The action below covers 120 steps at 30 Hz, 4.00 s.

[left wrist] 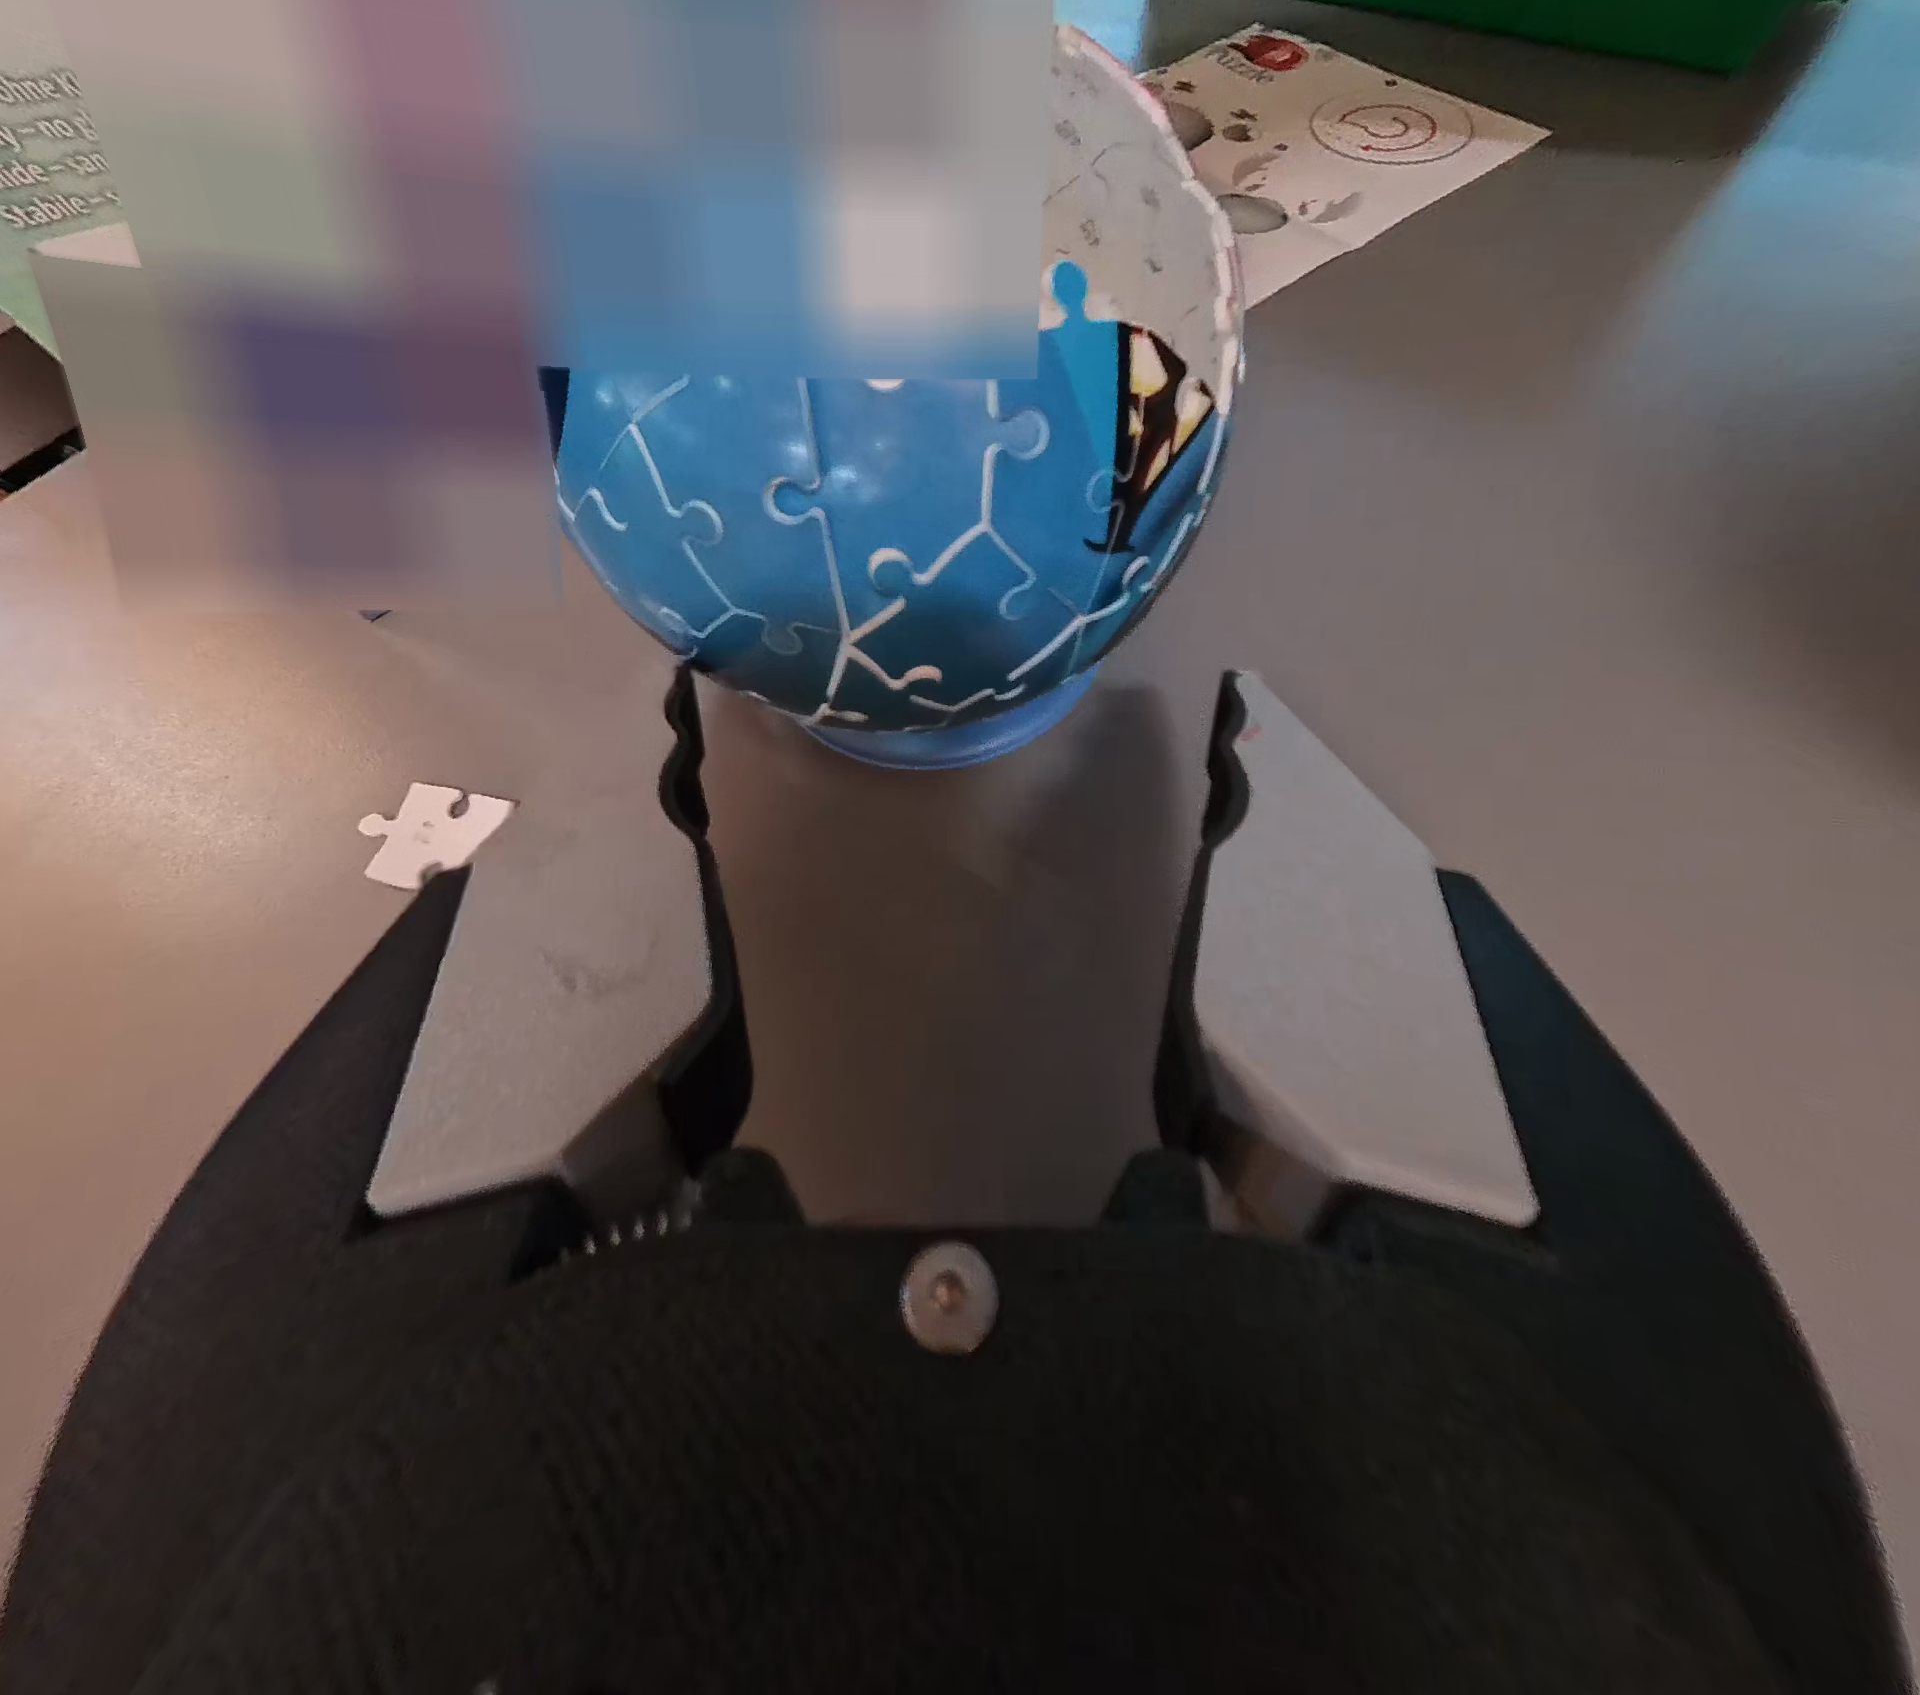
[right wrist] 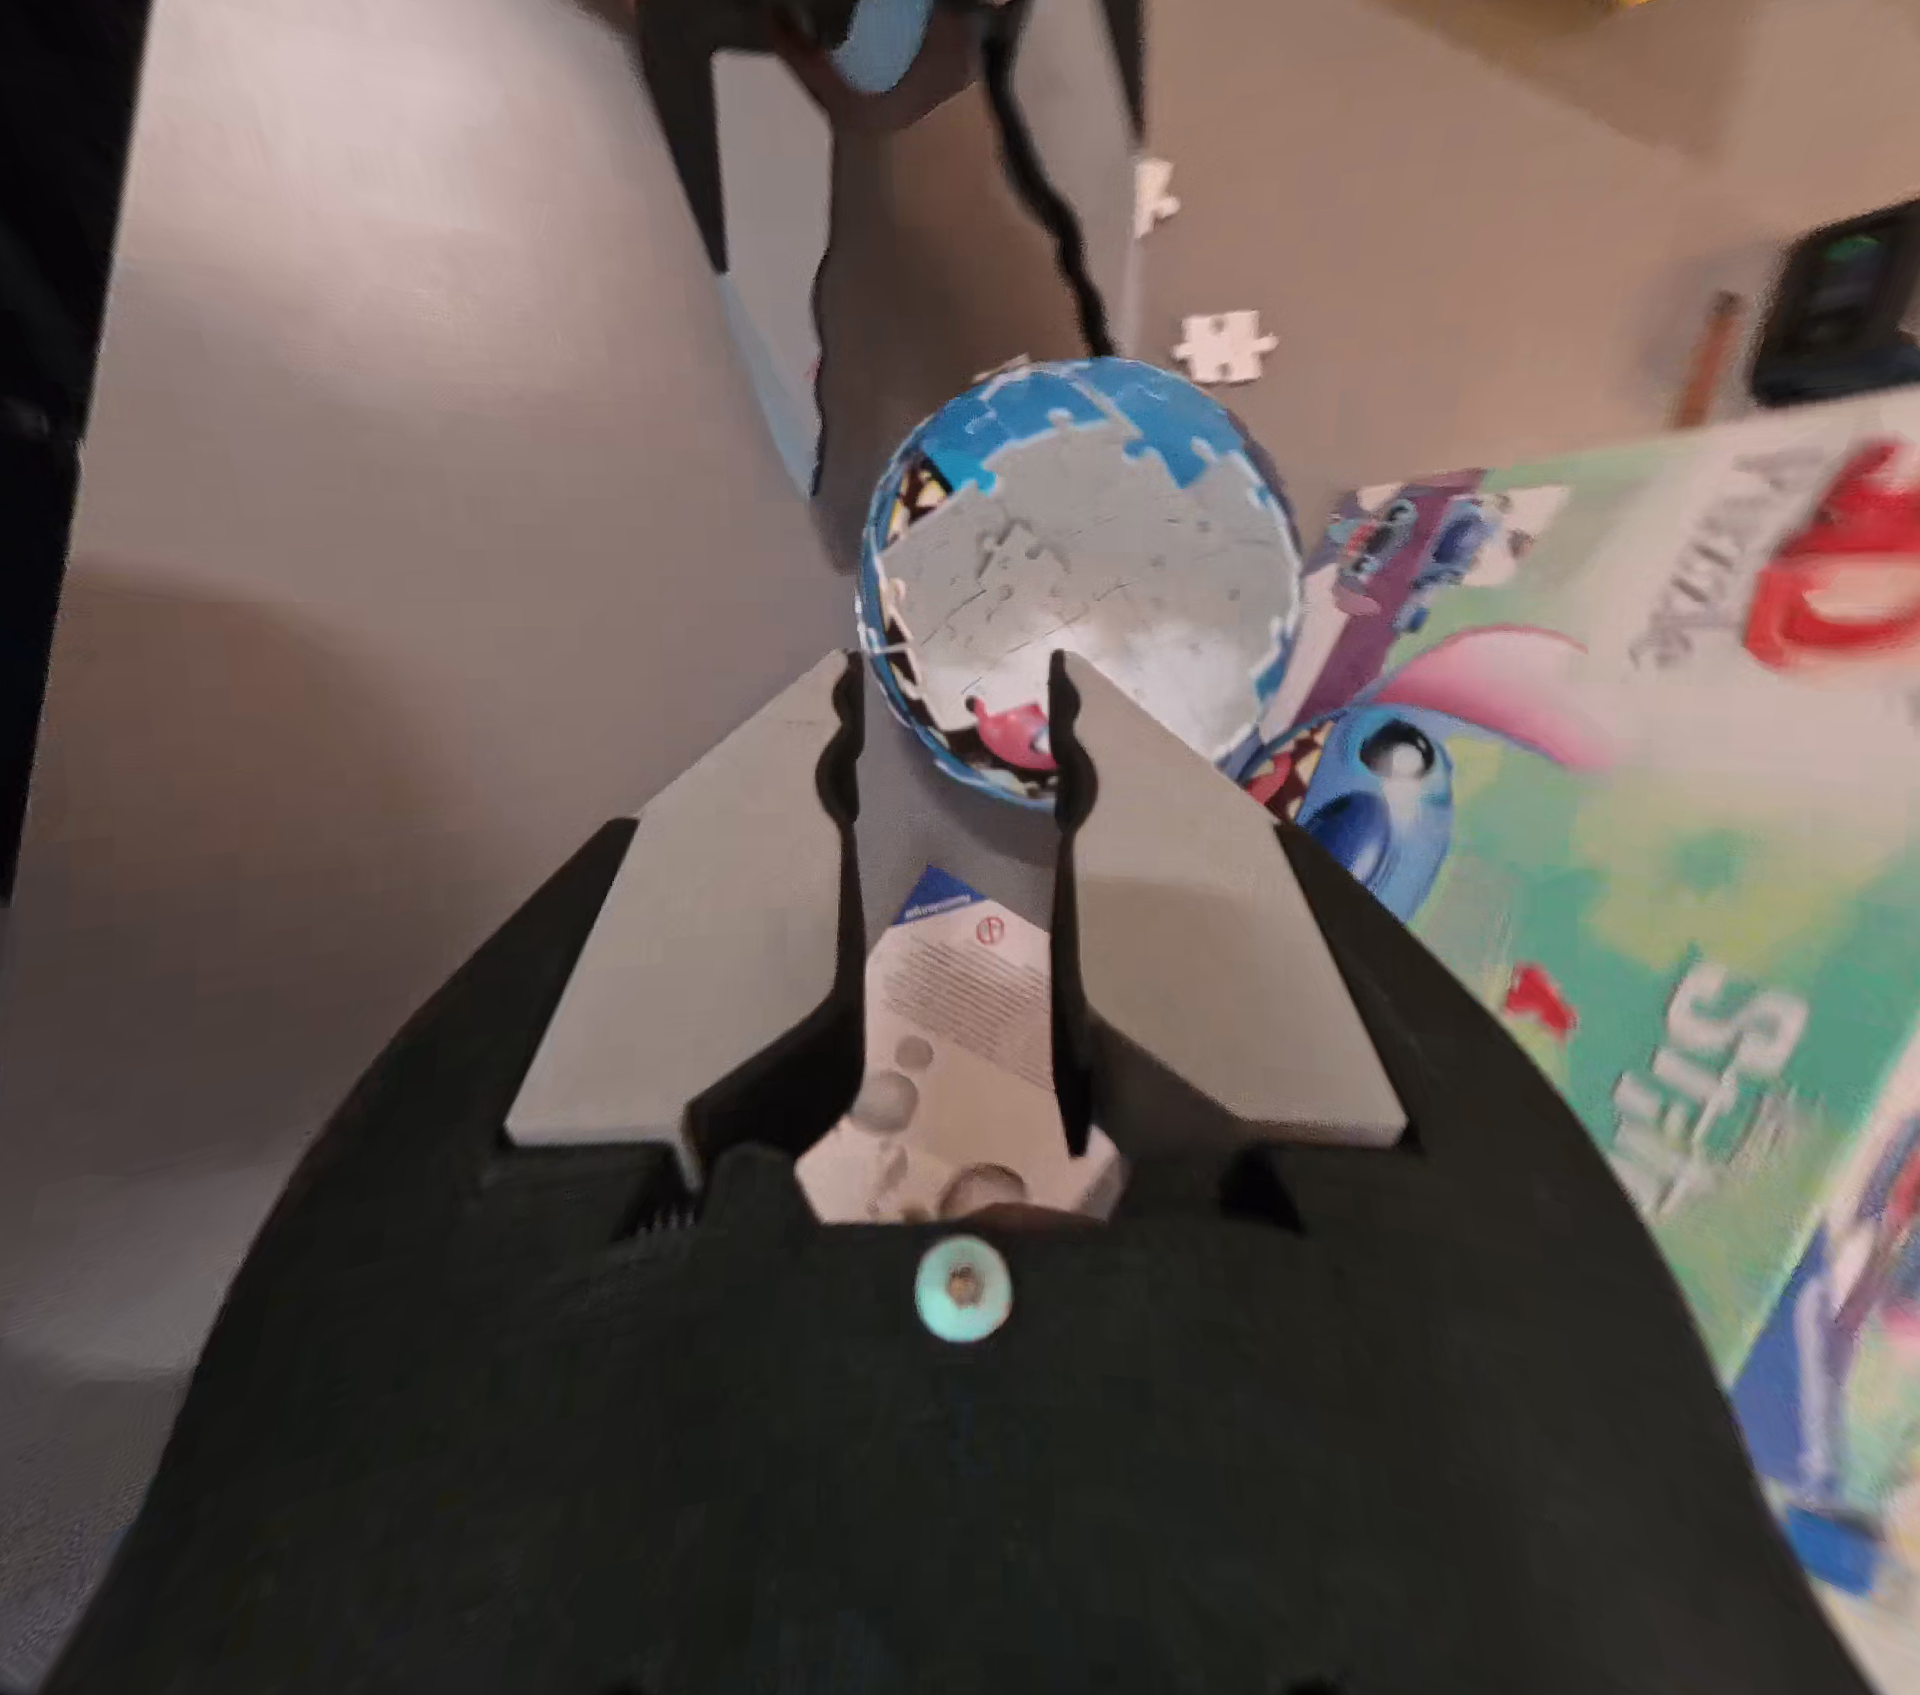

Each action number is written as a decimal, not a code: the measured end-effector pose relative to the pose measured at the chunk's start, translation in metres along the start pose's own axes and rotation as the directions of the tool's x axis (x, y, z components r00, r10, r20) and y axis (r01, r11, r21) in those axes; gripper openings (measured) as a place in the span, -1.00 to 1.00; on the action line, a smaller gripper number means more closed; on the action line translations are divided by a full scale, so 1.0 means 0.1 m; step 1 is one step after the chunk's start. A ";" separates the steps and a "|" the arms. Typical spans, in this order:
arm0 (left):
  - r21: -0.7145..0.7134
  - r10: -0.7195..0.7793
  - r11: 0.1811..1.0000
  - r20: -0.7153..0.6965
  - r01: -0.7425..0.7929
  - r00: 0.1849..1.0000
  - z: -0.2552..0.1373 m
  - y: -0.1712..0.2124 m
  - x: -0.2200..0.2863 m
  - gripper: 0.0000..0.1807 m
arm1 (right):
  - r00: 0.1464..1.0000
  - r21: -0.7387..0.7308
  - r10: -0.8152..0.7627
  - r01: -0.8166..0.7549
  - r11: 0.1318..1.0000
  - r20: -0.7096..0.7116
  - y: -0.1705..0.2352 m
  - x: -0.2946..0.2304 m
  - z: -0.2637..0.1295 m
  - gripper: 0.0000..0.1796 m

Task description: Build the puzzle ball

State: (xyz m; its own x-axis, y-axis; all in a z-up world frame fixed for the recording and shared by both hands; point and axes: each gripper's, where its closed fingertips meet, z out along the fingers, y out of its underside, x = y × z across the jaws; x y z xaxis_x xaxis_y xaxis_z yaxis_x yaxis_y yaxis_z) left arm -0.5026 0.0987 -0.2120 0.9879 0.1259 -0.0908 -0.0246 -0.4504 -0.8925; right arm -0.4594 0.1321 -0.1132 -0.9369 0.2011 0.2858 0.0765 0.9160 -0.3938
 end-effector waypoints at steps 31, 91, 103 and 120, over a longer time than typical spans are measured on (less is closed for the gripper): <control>-0.183 -0.140 0.979 -0.321 0.083 0.937 0.19 0.10 -0.06 0.14 | 0.731 0.439 0.473 -0.677 0.591 0.492 0.66 0.11 0.56 -0.21; -0.274 0.056 0.954 -0.239 -0.123 0.969 0.05 0.17 -0.25 0.10 | 0.989 0.453 0.134 -0.091 0.887 -0.063 0.52 0.26 0.90 0.04; -0.128 0.235 0.957 -0.176 -0.259 0.956 -0.17 0.02 -0.32 0.05 | 0.991 0.391 0.075 -0.026 0.920 -0.110 0.55 0.14 0.91 0.10; -0.172 -0.333 0.942 -0.368 0.288 0.868 -0.25 -0.05 -0.24 0.12 | 0.861 0.477 0.415 -0.509 0.717 0.295 0.63 0.35 0.64 0.07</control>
State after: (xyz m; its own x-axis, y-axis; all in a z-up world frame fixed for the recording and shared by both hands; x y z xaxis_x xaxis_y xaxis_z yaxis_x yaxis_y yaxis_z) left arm -0.5220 0.0760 -0.1945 0.9222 -0.0661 0.3809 0.2880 -0.5399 -0.7909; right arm -0.5095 0.1747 -0.1843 -0.8754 0.4507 -0.1750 0.3690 0.3890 -0.8441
